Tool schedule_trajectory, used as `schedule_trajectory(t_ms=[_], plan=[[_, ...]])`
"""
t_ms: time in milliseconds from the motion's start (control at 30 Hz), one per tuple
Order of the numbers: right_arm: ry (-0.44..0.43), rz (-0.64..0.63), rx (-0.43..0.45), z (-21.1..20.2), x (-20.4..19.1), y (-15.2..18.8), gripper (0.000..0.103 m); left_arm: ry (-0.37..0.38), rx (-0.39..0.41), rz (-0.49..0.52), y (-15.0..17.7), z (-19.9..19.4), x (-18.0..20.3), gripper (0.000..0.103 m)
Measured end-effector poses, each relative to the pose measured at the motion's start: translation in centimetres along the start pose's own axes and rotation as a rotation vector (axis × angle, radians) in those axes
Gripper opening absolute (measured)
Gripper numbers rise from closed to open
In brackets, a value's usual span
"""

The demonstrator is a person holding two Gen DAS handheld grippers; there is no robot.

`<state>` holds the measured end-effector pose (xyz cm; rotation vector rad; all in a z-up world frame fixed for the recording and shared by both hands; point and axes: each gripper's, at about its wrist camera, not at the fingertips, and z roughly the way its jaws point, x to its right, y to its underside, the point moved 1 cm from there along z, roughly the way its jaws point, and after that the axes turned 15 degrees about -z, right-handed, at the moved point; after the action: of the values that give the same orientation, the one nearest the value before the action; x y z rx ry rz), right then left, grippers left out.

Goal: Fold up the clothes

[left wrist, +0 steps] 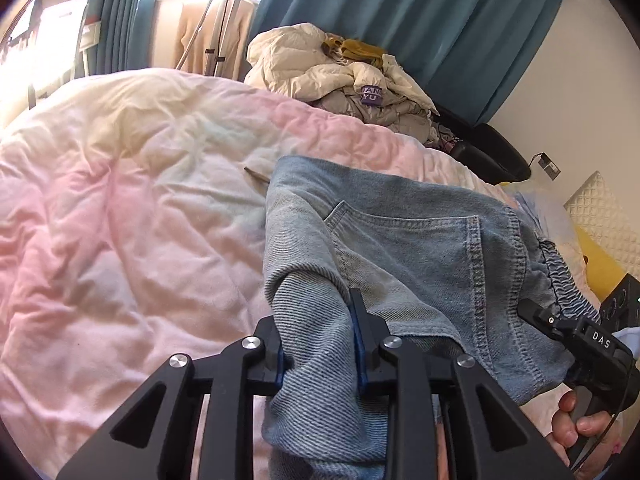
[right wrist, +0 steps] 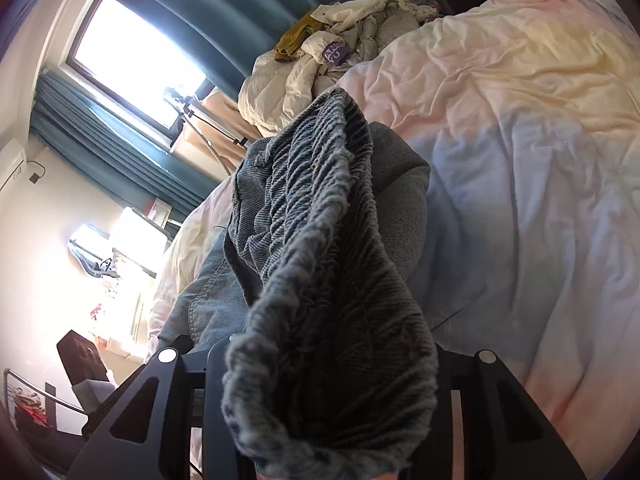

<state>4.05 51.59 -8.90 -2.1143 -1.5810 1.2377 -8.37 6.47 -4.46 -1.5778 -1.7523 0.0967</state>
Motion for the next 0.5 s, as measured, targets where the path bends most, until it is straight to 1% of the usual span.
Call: schedule_trajectory(t_ms=[33,167,200,233,333,433,500], plan=[[-0.001,-0.009,0.009,-0.6,0.1,-0.2,0.037,-0.001,0.009,0.016,-0.3,0.3,1.1,0.025],[-0.015,-0.023,0.018,-2.9,1.0,-1.0,0.037,-0.009,0.06,0.081,-0.3,-0.9,3.9,0.024],[-0.015,-0.032,0.022,-3.0,0.4,-1.0,0.037,-0.007,0.069,0.086,-0.4,-1.0,4.7,0.024],[-0.011,-0.042,0.029,-2.5,-1.3,-1.0,0.037,-0.005,0.075,0.091,-0.4,-1.3,5.4,0.024],[0.003,-0.064,0.054,-0.4,-8.2,-0.1,0.037,0.001,0.089,0.118,0.0,-2.6,7.9,0.024],[0.016,-0.072,0.086,-2.1,-11.0,-0.5,0.037,0.023,0.098,0.144,0.4,-3.8,10.4,0.024],[0.02,-0.061,0.107,-3.6,-11.4,-1.3,0.037,0.038,0.108,0.162,0.6,-4.6,12.3,0.024]])
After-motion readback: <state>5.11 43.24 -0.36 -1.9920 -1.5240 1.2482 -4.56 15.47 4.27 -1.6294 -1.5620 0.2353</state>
